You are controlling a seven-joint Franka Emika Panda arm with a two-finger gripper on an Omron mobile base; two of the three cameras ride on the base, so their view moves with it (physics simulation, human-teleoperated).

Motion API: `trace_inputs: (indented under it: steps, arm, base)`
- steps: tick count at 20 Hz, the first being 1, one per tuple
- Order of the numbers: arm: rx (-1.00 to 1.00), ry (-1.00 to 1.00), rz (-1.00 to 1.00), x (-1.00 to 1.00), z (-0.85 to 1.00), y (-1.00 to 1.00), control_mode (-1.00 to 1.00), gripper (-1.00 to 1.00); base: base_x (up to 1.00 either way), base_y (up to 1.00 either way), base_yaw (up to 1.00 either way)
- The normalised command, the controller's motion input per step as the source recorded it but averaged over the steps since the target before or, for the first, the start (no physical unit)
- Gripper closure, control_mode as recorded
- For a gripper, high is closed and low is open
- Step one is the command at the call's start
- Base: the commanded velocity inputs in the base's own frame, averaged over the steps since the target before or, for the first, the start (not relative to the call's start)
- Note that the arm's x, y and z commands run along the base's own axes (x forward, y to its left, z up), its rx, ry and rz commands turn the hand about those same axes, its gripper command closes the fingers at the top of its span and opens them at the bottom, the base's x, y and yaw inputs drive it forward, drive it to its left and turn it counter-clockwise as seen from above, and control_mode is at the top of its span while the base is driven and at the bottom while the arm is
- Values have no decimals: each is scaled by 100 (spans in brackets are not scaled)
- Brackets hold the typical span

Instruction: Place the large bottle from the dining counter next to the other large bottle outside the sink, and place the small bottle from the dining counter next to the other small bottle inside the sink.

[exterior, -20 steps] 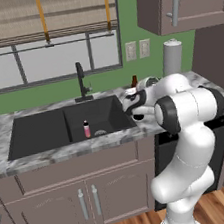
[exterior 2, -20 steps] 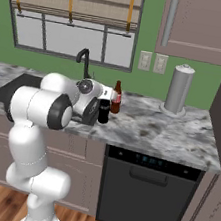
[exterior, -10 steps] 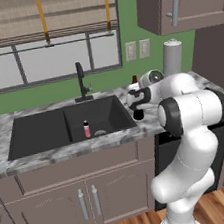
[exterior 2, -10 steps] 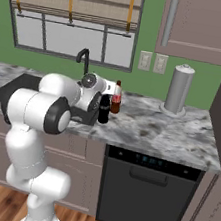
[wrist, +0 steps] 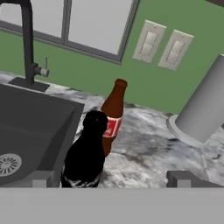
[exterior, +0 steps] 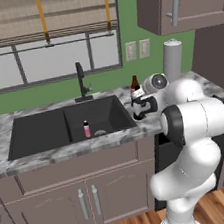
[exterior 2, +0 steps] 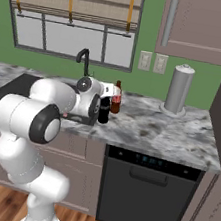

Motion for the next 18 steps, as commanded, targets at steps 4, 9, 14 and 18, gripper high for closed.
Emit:
trace_inputs:
  steps: [4,9,14,18]
  arm:
    - [1,4,0,-11,12,4,-100,-100]
    - [9,6,0,0,22,0,-100,-100]
    - [12,16,-2,0,14,0,-100,-100]
    - [11,22,-2,0,4,0,-100,-100]
  base:
    - [0,0,0]
    - [0,0,0]
    - [0,0,0]
    - [0,0,0]
